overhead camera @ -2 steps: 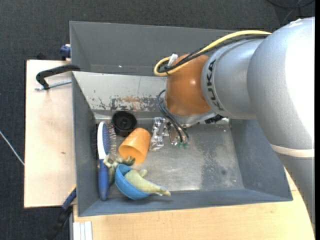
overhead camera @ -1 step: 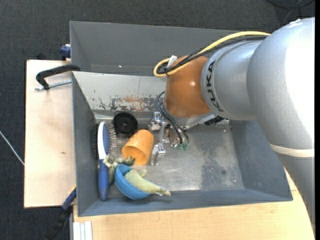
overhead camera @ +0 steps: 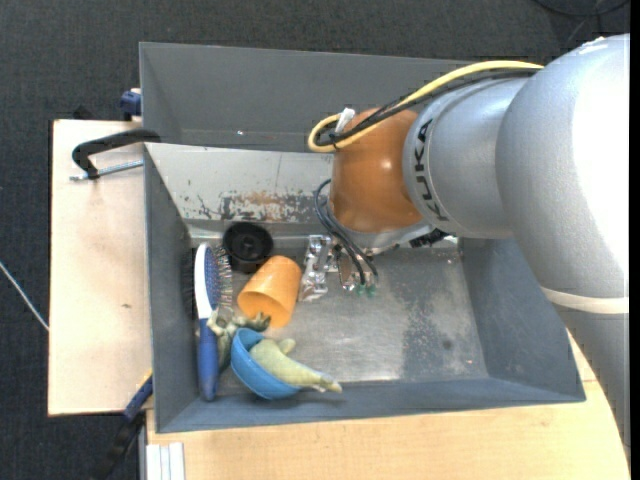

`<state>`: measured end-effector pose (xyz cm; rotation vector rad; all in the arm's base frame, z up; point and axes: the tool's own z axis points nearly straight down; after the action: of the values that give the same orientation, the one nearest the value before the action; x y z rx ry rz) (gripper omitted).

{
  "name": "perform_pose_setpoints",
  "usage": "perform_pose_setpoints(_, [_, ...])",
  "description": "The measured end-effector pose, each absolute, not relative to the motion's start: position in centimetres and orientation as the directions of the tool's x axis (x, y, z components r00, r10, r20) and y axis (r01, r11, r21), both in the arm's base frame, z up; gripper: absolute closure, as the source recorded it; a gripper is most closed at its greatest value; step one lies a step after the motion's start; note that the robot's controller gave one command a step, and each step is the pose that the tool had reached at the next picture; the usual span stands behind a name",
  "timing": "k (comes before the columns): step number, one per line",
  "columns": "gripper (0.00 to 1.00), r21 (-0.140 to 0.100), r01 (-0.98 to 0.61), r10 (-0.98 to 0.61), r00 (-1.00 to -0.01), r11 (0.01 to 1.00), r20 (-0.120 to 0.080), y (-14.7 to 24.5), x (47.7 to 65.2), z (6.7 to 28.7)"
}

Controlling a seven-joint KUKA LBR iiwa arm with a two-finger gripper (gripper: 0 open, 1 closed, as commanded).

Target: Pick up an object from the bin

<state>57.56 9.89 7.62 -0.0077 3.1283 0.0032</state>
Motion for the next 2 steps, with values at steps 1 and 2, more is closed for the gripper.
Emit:
perform_pose_setpoints(1, [0.00,0.002,-0.006,-0.006,-1.000,1.000,-0.003,10.0,57.3,7.4])
perform_pose_setpoints(2, [0.00,-0.001,-0.001,-0.001,-1.000,1.000,0.002,14.4,59.9,8.1])
